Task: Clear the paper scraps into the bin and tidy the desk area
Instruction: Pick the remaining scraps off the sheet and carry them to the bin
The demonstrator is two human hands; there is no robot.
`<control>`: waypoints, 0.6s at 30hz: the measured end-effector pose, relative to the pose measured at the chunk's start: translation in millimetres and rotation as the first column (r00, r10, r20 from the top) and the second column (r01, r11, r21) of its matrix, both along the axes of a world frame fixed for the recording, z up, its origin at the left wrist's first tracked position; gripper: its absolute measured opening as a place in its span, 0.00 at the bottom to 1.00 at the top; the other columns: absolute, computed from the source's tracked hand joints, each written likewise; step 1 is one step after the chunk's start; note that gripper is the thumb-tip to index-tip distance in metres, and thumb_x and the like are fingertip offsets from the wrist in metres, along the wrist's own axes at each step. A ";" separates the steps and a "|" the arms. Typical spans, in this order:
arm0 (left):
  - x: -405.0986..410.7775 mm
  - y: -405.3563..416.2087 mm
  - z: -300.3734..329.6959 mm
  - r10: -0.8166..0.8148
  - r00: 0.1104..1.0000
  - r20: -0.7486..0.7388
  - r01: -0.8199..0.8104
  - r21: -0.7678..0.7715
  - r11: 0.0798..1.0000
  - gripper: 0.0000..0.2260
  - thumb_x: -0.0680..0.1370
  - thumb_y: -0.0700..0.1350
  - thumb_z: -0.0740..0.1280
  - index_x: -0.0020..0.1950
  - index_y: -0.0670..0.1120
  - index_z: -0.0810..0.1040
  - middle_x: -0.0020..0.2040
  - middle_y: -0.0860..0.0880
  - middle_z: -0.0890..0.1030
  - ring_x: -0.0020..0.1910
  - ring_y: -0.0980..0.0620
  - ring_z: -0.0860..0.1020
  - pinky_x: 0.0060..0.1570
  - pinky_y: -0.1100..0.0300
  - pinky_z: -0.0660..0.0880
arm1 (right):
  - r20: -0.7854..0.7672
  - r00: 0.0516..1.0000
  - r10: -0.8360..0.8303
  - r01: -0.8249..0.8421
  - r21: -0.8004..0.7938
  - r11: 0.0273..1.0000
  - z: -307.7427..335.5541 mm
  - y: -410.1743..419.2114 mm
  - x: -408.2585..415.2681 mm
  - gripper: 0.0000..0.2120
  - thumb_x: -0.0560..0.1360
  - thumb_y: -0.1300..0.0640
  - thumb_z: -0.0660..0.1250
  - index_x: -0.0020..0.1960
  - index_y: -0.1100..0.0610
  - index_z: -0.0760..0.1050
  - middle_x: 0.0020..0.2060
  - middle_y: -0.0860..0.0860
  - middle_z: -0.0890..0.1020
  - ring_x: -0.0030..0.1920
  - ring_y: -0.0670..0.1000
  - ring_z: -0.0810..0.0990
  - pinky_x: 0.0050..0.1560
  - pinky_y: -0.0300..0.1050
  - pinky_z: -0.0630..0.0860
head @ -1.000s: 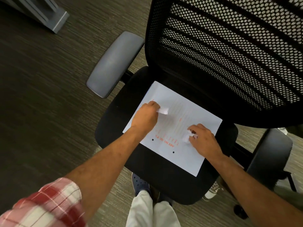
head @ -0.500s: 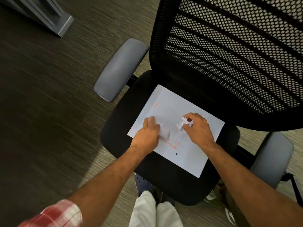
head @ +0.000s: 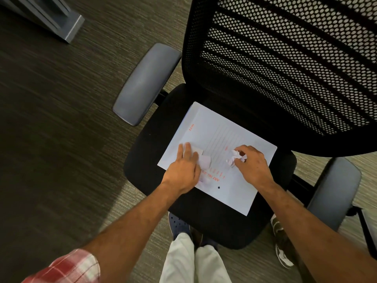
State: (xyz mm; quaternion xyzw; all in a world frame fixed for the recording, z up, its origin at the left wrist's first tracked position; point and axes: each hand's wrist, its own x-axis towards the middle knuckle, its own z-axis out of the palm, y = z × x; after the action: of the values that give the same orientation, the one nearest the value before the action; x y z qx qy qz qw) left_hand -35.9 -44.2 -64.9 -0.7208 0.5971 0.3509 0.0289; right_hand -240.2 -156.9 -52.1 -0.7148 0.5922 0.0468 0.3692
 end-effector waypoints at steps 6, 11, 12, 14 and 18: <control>-14.3 7.4 -3.7 -0.073 0.995 0.072 0.065 0.104 0.992 0.52 0.68 0.76 0.61 0.80 0.47 0.44 0.79 0.41 0.33 0.77 0.36 0.34 0.69 0.42 0.67 | -0.016 1.000 0.024 -0.024 -0.007 1.000 1.9 -4.4 -0.8 0.13 0.76 0.61 0.70 0.61 0.57 0.77 0.58 0.56 0.81 0.57 0.56 0.81 0.55 0.45 0.78; -35.2 -4.0 -9.5 -0.008 0.986 0.164 -0.004 0.070 0.998 0.37 0.79 0.59 0.64 0.79 0.44 0.50 0.80 0.36 0.41 0.78 0.31 0.42 0.69 0.42 0.69 | -0.015 1.000 0.028 -0.028 0.003 1.000 0.2 -3.0 4.3 0.14 0.76 0.62 0.71 0.61 0.58 0.77 0.58 0.56 0.81 0.57 0.56 0.81 0.57 0.47 0.78; -35.8 -6.8 -10.5 -0.003 0.984 0.177 -0.009 0.063 0.998 0.32 0.81 0.56 0.63 0.78 0.43 0.53 0.80 0.36 0.43 0.78 0.30 0.44 0.67 0.43 0.71 | -0.015 1.000 0.025 -0.025 0.011 1.000 -0.6 -2.7 4.9 0.15 0.76 0.62 0.71 0.62 0.58 0.76 0.58 0.56 0.81 0.57 0.56 0.81 0.57 0.47 0.78; -33.8 -11.8 -10.9 -0.028 0.976 0.215 0.015 0.064 0.998 0.26 0.82 0.50 0.62 0.77 0.44 0.57 0.79 0.34 0.47 0.78 0.29 0.48 0.63 0.45 0.74 | -0.008 1.000 0.016 -0.016 0.021 1.000 -1.1 -2.7 5.2 0.15 0.76 0.61 0.71 0.62 0.58 0.76 0.58 0.56 0.81 0.57 0.55 0.81 0.56 0.45 0.77; -25.9 -21.4 -5.7 -0.109 0.958 0.265 0.083 0.109 0.991 0.24 0.80 0.39 0.66 0.74 0.44 0.63 0.79 0.34 0.51 0.77 0.30 0.53 0.57 0.48 0.79 | 0.024 0.999 -0.036 0.035 0.045 0.998 0.0 -4.3 4.1 0.14 0.76 0.60 0.72 0.61 0.57 0.77 0.56 0.55 0.81 0.55 0.53 0.81 0.54 0.45 0.79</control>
State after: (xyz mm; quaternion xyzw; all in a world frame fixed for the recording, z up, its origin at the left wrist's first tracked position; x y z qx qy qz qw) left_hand -61.8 -65.6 -70.6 -0.7298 0.6043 0.2757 0.1619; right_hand -236.1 -161.2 -52.0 -0.6963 0.5988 0.0444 0.3933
